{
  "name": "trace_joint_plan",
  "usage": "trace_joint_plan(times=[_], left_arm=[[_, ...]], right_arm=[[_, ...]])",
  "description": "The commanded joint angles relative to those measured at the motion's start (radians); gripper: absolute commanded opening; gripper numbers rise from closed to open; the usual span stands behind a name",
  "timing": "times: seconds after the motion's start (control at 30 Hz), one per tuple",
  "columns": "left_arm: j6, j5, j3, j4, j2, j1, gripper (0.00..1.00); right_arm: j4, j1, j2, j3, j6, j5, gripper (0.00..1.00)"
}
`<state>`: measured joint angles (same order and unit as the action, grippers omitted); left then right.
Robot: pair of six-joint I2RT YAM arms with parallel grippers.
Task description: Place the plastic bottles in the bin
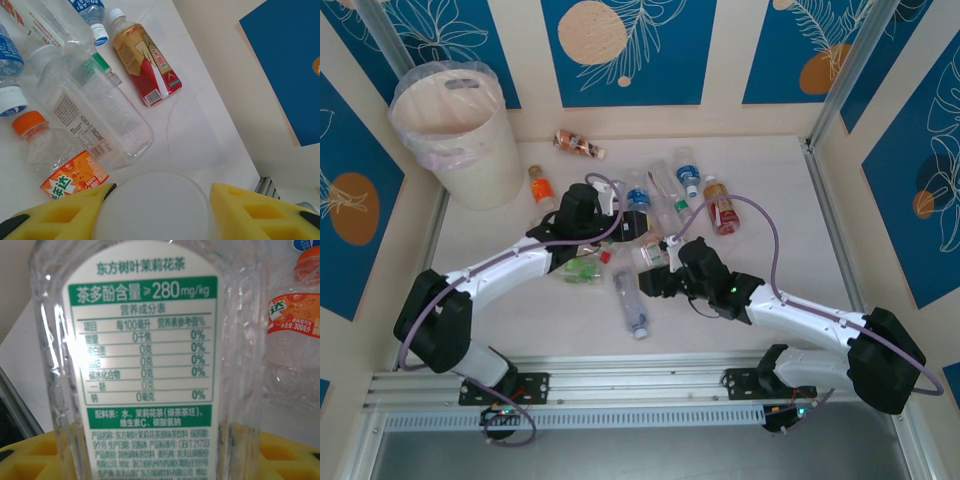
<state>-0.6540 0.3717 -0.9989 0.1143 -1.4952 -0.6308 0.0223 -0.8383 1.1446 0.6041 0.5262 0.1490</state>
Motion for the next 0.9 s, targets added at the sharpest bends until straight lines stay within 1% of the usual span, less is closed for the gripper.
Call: trace_joint_plan(times=[0.0, 0.07, 0.13, 0.2, 0.23, 0.27, 0.33, 0.4, 0.43, 0.47, 0.5, 0.57, 0.67, 0.7, 0.73, 0.8, 0.83, 0.87], left_arm=[[0.031, 0.015, -0.021, -0.015, 0.016, -0.010, 0.50], [0.028, 0.020, -0.021, -0.015, 0.012, -0.009, 0.46], [0.027, 0.034, -0.027, -0.014, 0.008, -0.010, 0.39], [0.025, 0.044, -0.034, -0.016, 0.007, -0.010, 0.29], [0.025, 0.044, -0.036, -0.018, 0.008, -0.009, 0.25], [0.025, 0.038, -0.039, -0.025, 0.010, -0.010, 0.23], [0.034, 0.017, -0.041, -0.041, 0.019, -0.010, 0.15], [0.055, -0.017, -0.051, -0.076, 0.030, -0.009, 0.00], [0.066, -0.035, -0.058, -0.093, 0.036, -0.007, 0.00], [0.080, -0.060, -0.068, -0.118, 0.040, -0.005, 0.00], [0.092, -0.085, -0.079, -0.145, 0.048, -0.001, 0.00], [0.118, -0.144, -0.091, -0.179, 0.064, 0.010, 0.00], [0.144, -0.246, -0.097, -0.218, 0.109, 0.035, 0.00], [0.149, -0.275, -0.096, -0.223, 0.130, 0.046, 0.00], [0.146, -0.278, -0.096, -0.220, 0.149, 0.062, 0.00], [0.090, -0.220, -0.087, -0.166, 0.192, 0.125, 0.00], [0.072, -0.219, -0.078, -0.135, 0.215, 0.149, 0.00], [0.072, -0.251, -0.071, -0.109, 0.240, 0.166, 0.00]], right_arm=[[0.047, -0.005, -0.017, 0.038, -0.029, -0.027, 0.47], [0.049, -0.007, -0.020, 0.039, -0.032, -0.022, 0.47], [0.045, -0.007, -0.024, 0.038, -0.028, -0.006, 0.50], [0.041, -0.008, -0.032, 0.035, -0.028, 0.003, 0.57], [0.042, -0.005, -0.037, 0.033, -0.029, 0.003, 0.61], [0.040, -0.006, -0.043, 0.031, -0.032, 0.003, 0.65], [0.014, -0.004, -0.052, 0.041, -0.063, 0.002, 0.73], [-0.104, -0.004, -0.059, 0.088, -0.147, 0.014, 0.81], [-0.156, -0.002, -0.062, 0.113, -0.176, 0.027, 0.83], [-0.210, 0.002, -0.065, 0.138, -0.208, 0.029, 0.93], [-0.254, 0.005, -0.070, 0.161, -0.240, 0.028, 1.00], [-0.294, 0.008, -0.088, 0.184, -0.273, 0.052, 0.99], [-0.250, 0.014, -0.137, 0.170, -0.270, 0.109, 1.00], [-0.207, 0.018, -0.158, 0.151, -0.247, 0.144, 1.00], [-0.168, 0.022, -0.173, 0.129, -0.217, 0.201, 1.00], [-0.091, 0.048, -0.201, 0.079, -0.111, 0.322, 1.00], [-0.060, 0.070, -0.207, 0.057, -0.062, 0.358, 1.00], [-0.025, 0.097, -0.213, 0.028, 0.007, 0.396, 0.99]])
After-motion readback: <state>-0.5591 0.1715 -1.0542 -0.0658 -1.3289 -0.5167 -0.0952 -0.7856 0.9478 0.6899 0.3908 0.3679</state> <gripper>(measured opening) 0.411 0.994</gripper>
